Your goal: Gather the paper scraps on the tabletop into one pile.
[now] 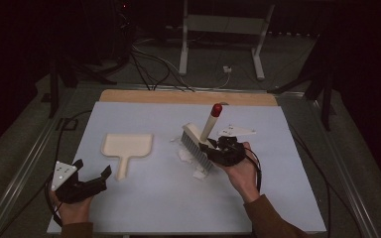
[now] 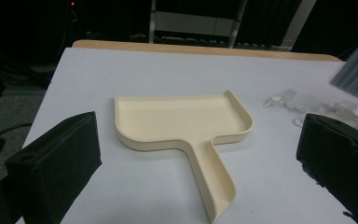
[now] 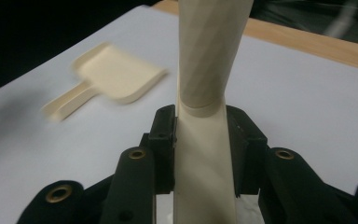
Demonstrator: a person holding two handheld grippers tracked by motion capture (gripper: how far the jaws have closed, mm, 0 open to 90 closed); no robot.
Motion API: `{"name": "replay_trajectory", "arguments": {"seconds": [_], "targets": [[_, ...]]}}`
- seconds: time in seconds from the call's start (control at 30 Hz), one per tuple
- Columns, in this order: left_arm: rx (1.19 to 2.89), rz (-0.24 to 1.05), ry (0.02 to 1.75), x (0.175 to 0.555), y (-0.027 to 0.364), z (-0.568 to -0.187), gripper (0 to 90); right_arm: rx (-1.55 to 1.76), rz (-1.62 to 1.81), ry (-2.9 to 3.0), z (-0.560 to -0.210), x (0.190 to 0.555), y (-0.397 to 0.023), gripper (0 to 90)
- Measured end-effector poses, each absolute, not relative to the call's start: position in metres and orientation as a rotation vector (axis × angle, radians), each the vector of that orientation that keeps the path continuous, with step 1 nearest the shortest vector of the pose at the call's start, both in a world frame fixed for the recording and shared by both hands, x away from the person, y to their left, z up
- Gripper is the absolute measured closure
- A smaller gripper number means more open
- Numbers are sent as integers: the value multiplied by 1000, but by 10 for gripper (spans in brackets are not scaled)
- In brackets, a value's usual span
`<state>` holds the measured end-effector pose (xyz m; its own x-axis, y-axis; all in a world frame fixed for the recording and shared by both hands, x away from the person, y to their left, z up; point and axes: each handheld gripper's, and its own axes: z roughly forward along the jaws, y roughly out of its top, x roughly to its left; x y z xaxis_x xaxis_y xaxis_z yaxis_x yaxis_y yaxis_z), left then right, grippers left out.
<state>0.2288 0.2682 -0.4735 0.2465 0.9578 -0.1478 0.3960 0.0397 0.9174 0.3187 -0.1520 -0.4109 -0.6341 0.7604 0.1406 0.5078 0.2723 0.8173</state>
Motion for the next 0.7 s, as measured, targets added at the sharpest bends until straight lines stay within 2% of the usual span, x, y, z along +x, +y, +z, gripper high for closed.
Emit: {"name": "replay_trajectory", "arguments": {"seconds": [0.4, 0.7], "targets": [[1545, 715, 1310, 230, 265, -474, 5, 534, 1385, 2652, -438, 317, -153, 672], [1544, 715, 1312, 230, 266, -474, 5, 172, 1211, 2701, -455, 325, -139, 673]]}}
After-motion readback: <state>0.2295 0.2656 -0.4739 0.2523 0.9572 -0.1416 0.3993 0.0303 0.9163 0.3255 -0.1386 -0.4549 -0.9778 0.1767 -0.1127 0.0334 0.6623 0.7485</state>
